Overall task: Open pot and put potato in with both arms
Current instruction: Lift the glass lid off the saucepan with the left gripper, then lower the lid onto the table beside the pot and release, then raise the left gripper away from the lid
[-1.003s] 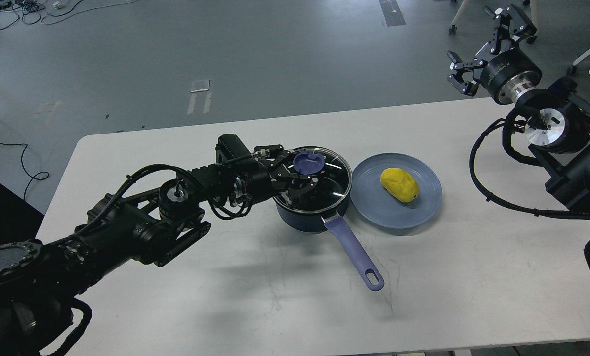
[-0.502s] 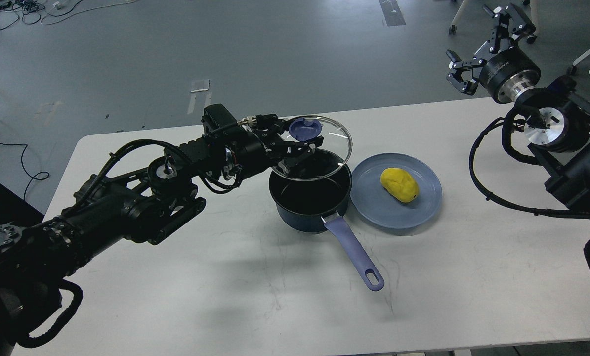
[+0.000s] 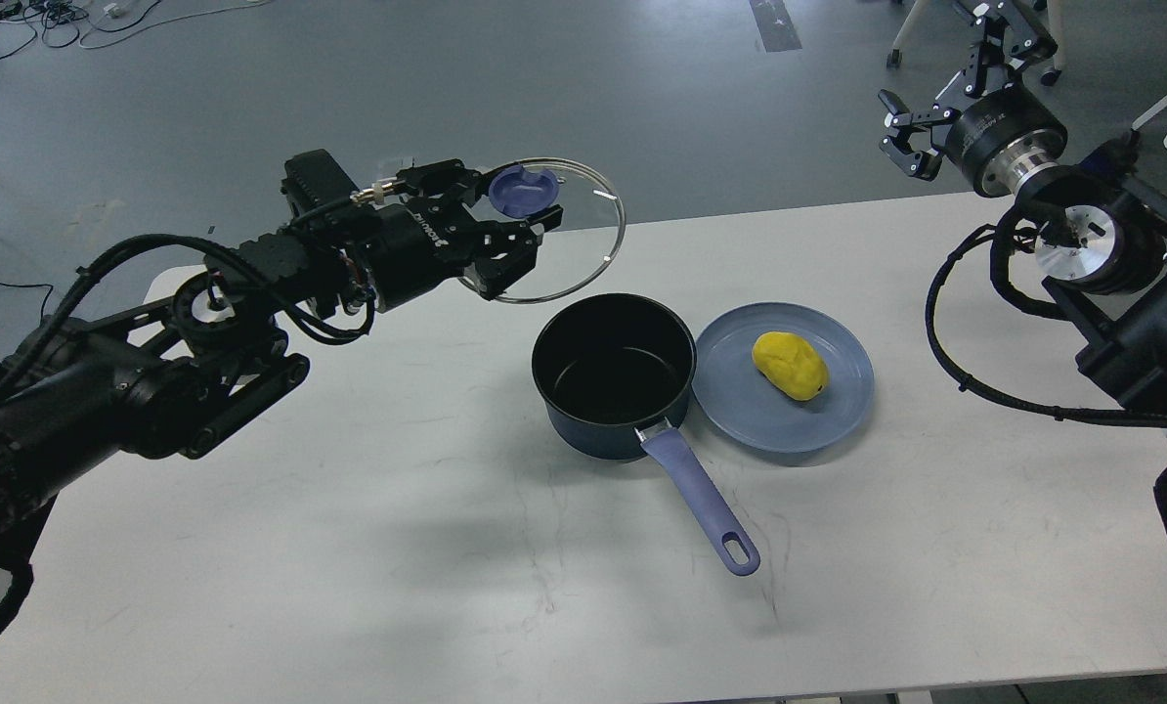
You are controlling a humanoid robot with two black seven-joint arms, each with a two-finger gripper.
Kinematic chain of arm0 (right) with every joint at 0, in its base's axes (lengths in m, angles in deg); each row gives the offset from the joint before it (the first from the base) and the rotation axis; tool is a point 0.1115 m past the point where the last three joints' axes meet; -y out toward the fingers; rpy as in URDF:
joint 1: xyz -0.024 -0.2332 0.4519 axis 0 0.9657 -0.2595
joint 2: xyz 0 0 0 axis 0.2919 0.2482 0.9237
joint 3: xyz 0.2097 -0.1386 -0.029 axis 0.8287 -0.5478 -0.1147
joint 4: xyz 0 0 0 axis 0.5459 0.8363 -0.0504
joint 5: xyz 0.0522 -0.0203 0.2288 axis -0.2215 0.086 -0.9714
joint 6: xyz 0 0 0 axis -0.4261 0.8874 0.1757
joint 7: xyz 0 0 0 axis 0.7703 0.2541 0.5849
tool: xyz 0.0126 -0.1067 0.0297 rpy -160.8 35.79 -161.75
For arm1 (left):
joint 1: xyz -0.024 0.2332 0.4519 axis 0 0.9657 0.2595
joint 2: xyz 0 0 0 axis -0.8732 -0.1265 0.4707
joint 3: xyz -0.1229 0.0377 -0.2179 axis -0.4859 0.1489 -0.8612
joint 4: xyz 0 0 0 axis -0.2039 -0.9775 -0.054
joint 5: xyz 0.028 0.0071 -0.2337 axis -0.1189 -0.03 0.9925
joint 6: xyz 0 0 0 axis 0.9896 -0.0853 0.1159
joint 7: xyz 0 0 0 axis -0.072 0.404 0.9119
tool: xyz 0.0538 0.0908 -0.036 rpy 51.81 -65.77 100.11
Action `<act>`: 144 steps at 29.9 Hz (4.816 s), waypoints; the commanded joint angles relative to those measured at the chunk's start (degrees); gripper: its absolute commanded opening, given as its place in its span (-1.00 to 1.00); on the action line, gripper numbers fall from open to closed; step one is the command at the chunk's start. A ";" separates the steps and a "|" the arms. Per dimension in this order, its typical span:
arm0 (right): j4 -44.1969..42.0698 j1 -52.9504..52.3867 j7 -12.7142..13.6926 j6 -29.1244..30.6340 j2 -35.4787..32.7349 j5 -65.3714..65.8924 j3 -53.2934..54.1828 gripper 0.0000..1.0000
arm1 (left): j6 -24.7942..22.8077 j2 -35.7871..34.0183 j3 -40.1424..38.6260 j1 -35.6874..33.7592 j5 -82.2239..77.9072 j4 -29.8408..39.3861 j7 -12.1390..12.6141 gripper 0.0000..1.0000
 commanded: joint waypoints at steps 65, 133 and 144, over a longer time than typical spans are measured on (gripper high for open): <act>-0.03 -0.88 0.00 0.00 -1.31 0.09 -2.47 1.00 | 8.50 -6.39 0.35 27.48 8.70 -4.47 -0.02 -0.05; 6.82 -4.74 -0.17 0.62 -3.07 1.05 -14.24 1.00 | -34.96 2.14 -16.96 8.58 90.18 -4.04 9.88 0.96; 13.42 -15.38 -4.03 0.53 -14.75 27.04 -28.21 1.00 | -40.24 -0.41 -17.93 9.37 93.87 -4.04 9.88 0.96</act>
